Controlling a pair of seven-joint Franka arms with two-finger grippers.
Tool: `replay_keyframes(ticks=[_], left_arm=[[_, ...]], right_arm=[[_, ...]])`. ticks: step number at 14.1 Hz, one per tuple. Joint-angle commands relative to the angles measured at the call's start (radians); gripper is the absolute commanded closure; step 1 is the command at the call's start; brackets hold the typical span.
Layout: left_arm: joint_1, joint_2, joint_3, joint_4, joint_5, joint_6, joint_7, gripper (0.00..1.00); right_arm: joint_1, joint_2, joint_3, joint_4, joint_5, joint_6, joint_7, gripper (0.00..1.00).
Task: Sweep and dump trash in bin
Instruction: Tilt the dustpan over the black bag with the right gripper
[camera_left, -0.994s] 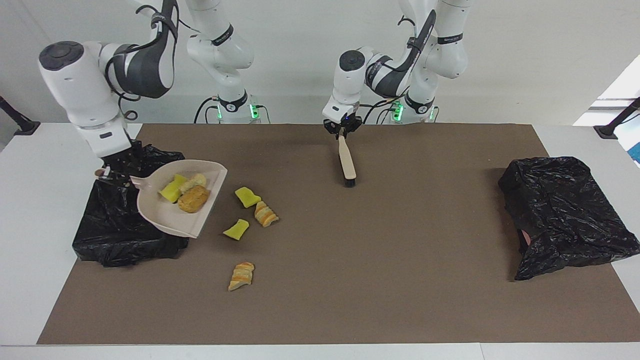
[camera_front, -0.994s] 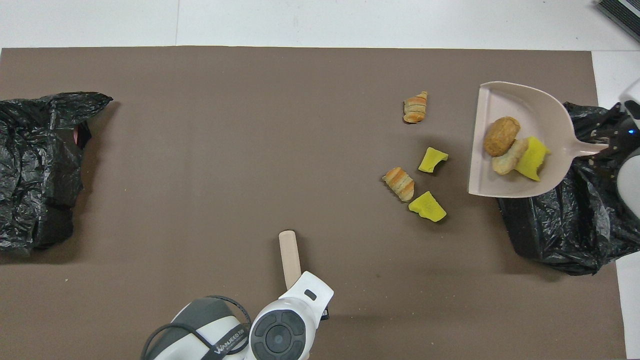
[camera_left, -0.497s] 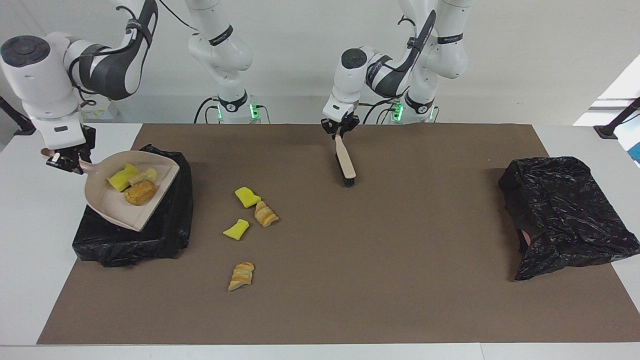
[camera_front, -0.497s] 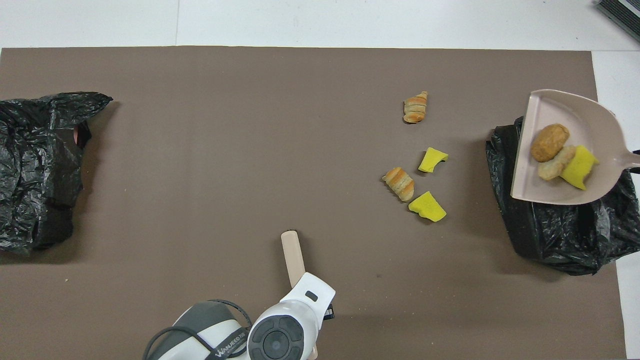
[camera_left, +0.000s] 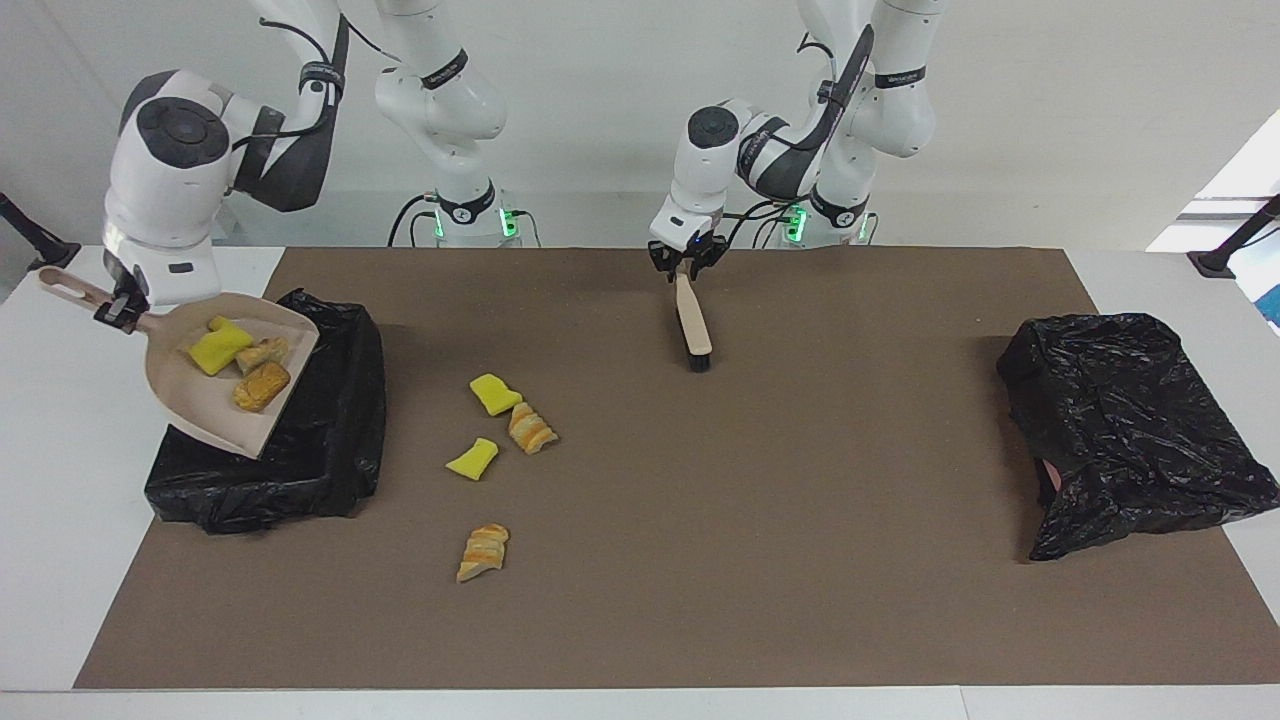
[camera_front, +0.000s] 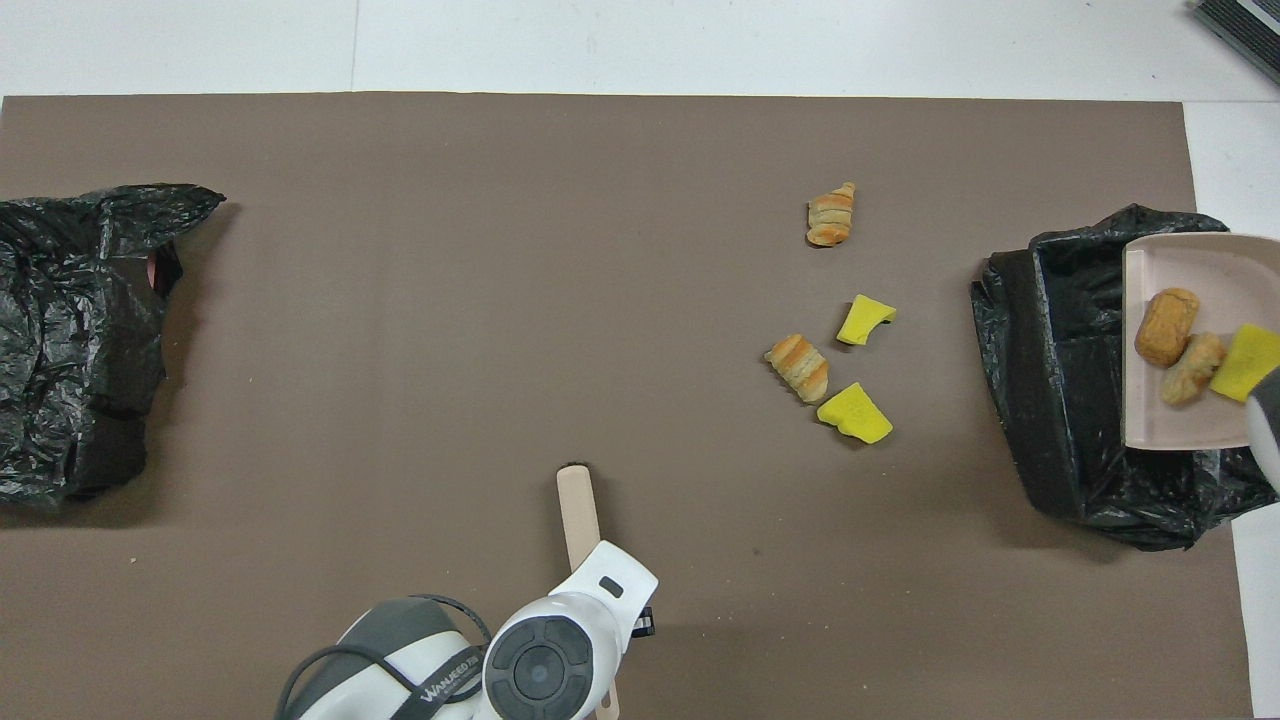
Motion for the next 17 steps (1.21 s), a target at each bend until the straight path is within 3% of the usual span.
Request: replay_keyframes(ticks=[1, 5, 7, 11, 14, 17], left_arm=[[0.07, 0.018, 0.005, 0.026, -0.015, 0.008, 0.05, 0.0], [0.212, 0.032, 0.005, 0.101, 0.039, -0.005, 0.075, 0.0], [0.283, 0.05, 0.005, 0.155, 0.058, -0.037, 0.179, 0.0], [0.464, 0.126, 0.005, 0.337, 0.061, -0.219, 0.461, 0.0], [0.571, 0.126, 0.005, 0.385, 0.062, -0.224, 0.599, 0.0], [0.665, 0.127, 0.006, 0.462, 0.097, -0.296, 0.752, 0.0]], right_arm=[[0.011, -0.107, 0.001, -0.145, -0.114, 0.07, 0.05, 1.0], [0.042, -0.109, 0.001, -0.172, -0.223, 0.075, 0.063, 1.0], [0.07, -0.112, 0.001, -0.172, -0.279, 0.072, 0.065, 1.0], [0.137, -0.113, 0.001, -0.162, -0.317, -0.014, 0.109, 1.0], [0.18, -0.112, 0.004, -0.146, -0.429, -0.011, 0.125, 1.0], [0.179, -0.113, 0.003, -0.149, -0.46, -0.002, 0.134, 1.0]])
